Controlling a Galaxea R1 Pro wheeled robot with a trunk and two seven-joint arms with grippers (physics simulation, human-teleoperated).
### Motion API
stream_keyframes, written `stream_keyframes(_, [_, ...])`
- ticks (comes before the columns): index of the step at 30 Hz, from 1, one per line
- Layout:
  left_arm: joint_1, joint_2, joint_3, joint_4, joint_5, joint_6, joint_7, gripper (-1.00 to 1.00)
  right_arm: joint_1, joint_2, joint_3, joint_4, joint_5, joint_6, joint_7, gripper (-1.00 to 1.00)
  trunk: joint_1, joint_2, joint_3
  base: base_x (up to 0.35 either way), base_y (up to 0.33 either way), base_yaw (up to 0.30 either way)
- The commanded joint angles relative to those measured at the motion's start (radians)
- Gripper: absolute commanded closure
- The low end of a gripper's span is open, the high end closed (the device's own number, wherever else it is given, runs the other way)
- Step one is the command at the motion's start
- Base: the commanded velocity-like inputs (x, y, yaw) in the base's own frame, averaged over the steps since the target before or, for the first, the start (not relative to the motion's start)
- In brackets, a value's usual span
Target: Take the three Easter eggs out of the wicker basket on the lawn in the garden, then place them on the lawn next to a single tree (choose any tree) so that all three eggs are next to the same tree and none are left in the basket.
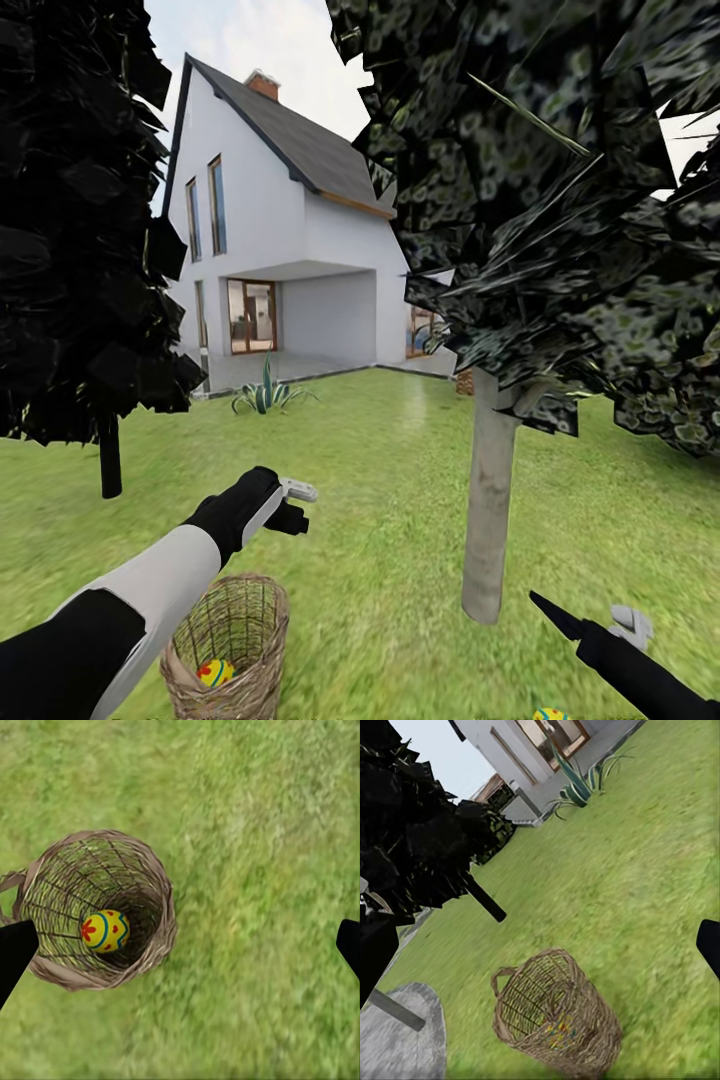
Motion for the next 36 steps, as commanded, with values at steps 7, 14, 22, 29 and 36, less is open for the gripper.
stream_keyframes(7, [-0.001, 0.001, -0.006, 0.0, 0.007, 0.003, 0.004, -1.0, 0.0, 0.0, 0.0, 0.0, -0.003, 0.007, -0.001, -1.0, -0.027, 0.048, 0.009, 0.0, 0.0, 0.0])
stream_keyframes(14, [-0.001, 0.001, -0.005, 0.0, 0.007, 0.003, 0.004, -1.0, -0.001, 0.0, 0.001, 0.0, -0.003, 0.008, -0.003, -1.0, -0.054, 0.097, 0.02, 0.0, 0.0, 0.0])
stream_keyframes(22, [-0.001, 0.001, -0.006, -0.002, 0.008, 0.004, 0.004, -1.0, -0.001, 0.0, 0.001, 0.001, -0.003, 0.01, -0.007, -1.0, -0.061, 0.111, 0.013, 0.0, 0.0, 0.0])
stream_keyframes(29, [-0.001, 0.001, -0.005, -0.003, 0.009, 0.004, 0.003, -1.0, -0.002, 0.0, 0.001, 0.001, -0.002, 0.01, -0.008, -1.0, -0.061, 0.111, 0.001, 0.0, 0.0, 0.0])
stream_keyframes(36, [-0.001, 0.001, -0.004, -0.003, 0.012, 0.02, 0.002, -1.0, -0.002, 0.0, 0.001, 0.002, -0.002, 0.01, -0.008, -1.0, -0.061, 0.111, -0.01, 0.0, 0.134, 0.0])
